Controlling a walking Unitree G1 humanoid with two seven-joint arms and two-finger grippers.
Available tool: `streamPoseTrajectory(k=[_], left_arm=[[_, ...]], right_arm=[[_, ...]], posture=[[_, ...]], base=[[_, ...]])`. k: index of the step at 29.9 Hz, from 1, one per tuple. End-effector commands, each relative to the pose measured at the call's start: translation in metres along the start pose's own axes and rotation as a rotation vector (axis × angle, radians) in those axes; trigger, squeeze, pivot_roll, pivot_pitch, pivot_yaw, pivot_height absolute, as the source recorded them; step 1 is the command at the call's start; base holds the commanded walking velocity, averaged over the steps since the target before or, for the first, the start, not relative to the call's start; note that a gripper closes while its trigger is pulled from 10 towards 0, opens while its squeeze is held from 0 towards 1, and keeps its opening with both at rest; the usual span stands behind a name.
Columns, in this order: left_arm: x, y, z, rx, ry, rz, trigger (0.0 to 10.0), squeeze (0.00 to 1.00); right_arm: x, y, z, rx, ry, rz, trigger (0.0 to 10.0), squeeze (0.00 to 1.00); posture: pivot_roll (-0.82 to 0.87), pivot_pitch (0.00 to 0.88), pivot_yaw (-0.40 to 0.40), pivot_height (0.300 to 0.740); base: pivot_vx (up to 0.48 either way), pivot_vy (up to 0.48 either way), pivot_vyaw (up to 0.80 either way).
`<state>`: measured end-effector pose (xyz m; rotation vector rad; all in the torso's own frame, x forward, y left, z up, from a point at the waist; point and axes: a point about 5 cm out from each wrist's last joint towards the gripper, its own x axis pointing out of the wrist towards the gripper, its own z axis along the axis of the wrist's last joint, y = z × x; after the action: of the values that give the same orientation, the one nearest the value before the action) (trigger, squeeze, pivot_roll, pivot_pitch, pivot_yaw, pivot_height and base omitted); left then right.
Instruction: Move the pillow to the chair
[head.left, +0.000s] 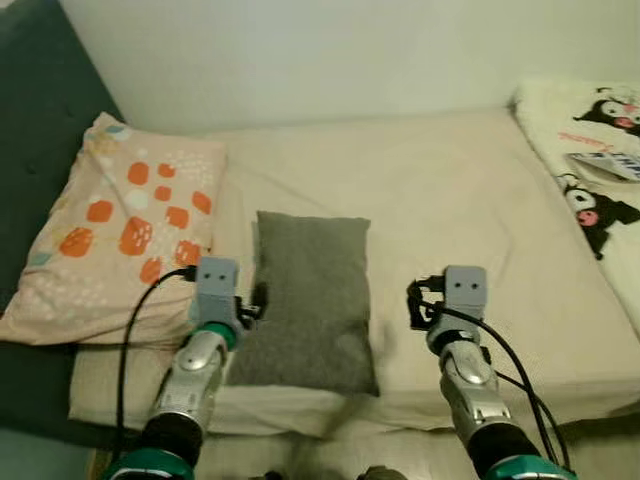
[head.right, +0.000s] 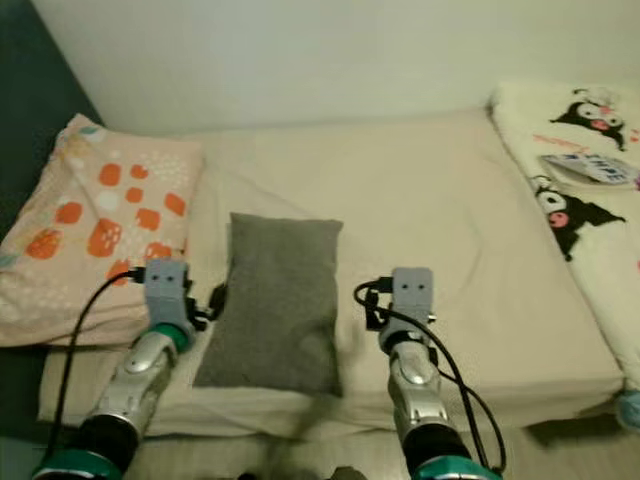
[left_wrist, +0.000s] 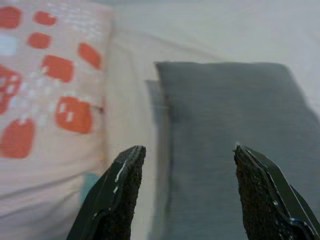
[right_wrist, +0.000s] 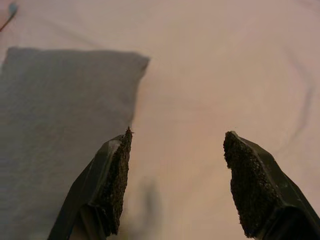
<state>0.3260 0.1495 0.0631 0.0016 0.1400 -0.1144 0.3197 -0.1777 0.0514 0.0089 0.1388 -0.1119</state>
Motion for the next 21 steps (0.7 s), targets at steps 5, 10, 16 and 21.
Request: streamPoseTrajectory(k=[5,10,16,21], left_arm=[[-0.008,0.02,0.0,0.078,-0.027,0.042,10.0,0.0],[-0.009,0.024,0.002,0.086,-0.031,0.028,10.0,0.0],[-0.009,0.027,0.003,0.069,-0.038,0.035,10.0,0.0],[-0.009,0.03,0.003,0.024,-0.039,0.064,10.0,0.0]], right_arm=[[-0.011,0.018,-0.019,0.101,0.081,0.04,10.0,0.0],[-0.015,0.024,-0.026,0.123,0.095,0.034,10.0,0.0],[-0.018,0.025,-0.028,0.139,0.1,0.025,10.0,0.0],[-0.019,0.021,-0.027,0.139,0.098,0.024,10.0,0.0]], posture=[[0.04,0.152,0.164,0.725],[0.06,0.164,0.175,0.71],[0.05,0.171,0.182,0.69],[0.05,0.183,0.181,0.675]], base=[[0.0,0.0,0.0],[0.0,0.0,0.0],[0.0,0.0,0.0],[0.0,0.0,0.0]])
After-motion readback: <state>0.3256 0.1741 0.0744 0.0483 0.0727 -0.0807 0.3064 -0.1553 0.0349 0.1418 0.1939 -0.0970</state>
